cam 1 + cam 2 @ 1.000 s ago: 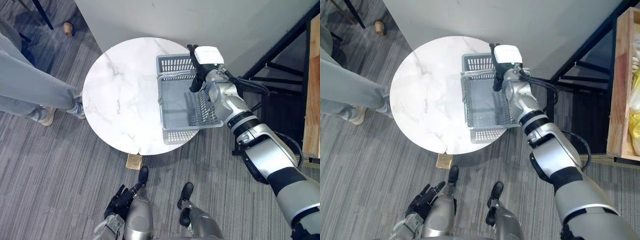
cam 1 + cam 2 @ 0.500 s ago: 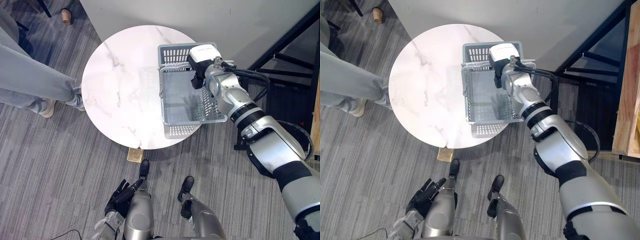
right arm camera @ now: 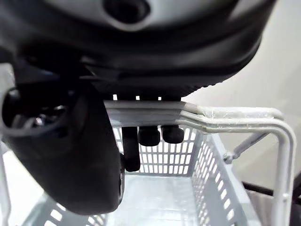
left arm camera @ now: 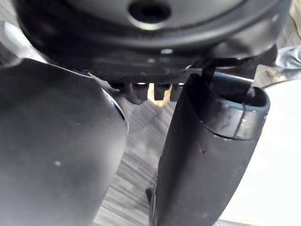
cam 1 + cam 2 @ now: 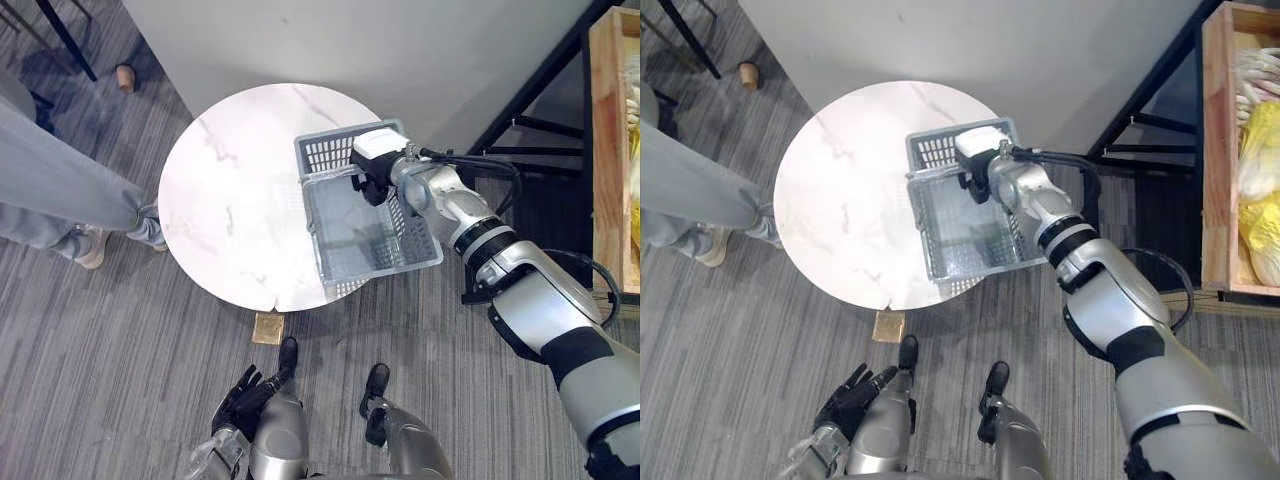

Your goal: Pick vegetable in the basket

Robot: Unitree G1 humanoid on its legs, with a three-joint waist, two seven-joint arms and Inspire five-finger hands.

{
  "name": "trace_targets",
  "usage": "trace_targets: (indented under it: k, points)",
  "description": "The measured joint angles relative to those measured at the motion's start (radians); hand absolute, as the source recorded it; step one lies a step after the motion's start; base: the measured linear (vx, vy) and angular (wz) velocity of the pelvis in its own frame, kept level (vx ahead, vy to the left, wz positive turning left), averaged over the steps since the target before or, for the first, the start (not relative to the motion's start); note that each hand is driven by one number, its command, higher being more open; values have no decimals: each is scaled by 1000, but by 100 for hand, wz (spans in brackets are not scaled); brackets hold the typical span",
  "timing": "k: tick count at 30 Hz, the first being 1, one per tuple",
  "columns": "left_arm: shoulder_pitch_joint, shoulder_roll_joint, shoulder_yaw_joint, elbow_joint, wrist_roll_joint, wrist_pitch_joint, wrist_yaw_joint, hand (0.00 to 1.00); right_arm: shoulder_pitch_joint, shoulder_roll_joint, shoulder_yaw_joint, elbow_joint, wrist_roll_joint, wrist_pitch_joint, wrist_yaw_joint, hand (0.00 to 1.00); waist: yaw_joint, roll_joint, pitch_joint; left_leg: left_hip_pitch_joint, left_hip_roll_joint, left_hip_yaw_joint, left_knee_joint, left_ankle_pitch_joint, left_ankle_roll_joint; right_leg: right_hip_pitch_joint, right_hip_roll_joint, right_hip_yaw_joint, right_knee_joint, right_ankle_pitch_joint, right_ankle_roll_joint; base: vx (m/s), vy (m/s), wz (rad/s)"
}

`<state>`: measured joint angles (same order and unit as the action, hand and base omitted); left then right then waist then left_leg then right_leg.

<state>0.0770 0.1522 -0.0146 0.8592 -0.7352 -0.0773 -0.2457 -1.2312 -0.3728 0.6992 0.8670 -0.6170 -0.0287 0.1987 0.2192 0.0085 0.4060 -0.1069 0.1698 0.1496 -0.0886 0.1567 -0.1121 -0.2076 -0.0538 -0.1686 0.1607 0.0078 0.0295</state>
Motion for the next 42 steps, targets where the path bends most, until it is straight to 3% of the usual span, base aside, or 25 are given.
trace_targets:
  k: [4, 9, 12, 14, 16, 21, 26, 32, 42]
  points:
    - [-16, 0, 6, 41, 46, 4, 7, 100, 74, 19, 1, -118, 94, -3, 4, 0, -21, 0, -42, 8, 6, 10, 0, -2, -2, 13, 11, 6, -21, 4, -2, 2, 1, -6]
    - [-4, 0, 39, 96, 100, 21, 30, 100, 252, 19, 0, -308, 355, 111, 85, 0, -72, -19, -134, 37, 10, 60, 0, -2, -2, 41, 21, 39, -62, 21, -3, 4, 8, -18]
    - [6, 4, 42, 126, 122, 25, 45, 100, 363, 13, -20, -377, 408, 179, 97, 0, -101, -25, -179, 49, 14, 73, 0, -6, -5, 59, 29, 51, -92, 35, -4, -36, 14, -17]
    - [19, 2, 65, 134, 124, 26, 54, 100, 514, 5, -98, -488, 461, 243, 96, 0, -120, -30, -203, 67, 23, 96, 0, -22, -13, 78, 41, 69, -119, 53, -5, -37, 28, -29]
    - [24, 1, 80, 152, 125, 25, 58, 100, 669, -2, -186, -553, 463, 266, 93, 0, -134, -37, -213, 87, 23, 119, 0, -30, -14, 87, 45, 91, -125, 59, -2, -56, 49, -31]
    - [59, 1, 80, 189, 155, 34, 89, 100, 1144, -41, -410, -619, 463, 195, 87, 0, -206, -37, -269, 108, 2, 181, -5, -55, -5, 86, 38, 165, -152, 74, 26, -52, 81, -35]
    - [76, -3, 79, 199, 133, 44, 115, 100, 1393, -13, -517, -609, 461, 129, 80, 0, -261, -22, -289, 125, -2, 218, -6, -69, -5, 90, 38, 202, -158, 80, 35, -14, 55, -24]
    - [84, -22, 76, 194, 107, 42, 115, 100, 1420, 54, -679, -336, 462, 49, 50, 0, -274, 0, -328, 139, -5, 219, -6, -78, -7, 108, 35, 203, -166, 77, 35, 7, 17, 0]
    - [88, -28, 70, 194, 68, 42, 115, 100, 1406, 119, -740, -12, 522, 8, 14, 0, -275, 6, -353, 153, -15, 197, -6, -87, -3, 127, 23, 184, -162, 61, 38, 3, 11, 6]
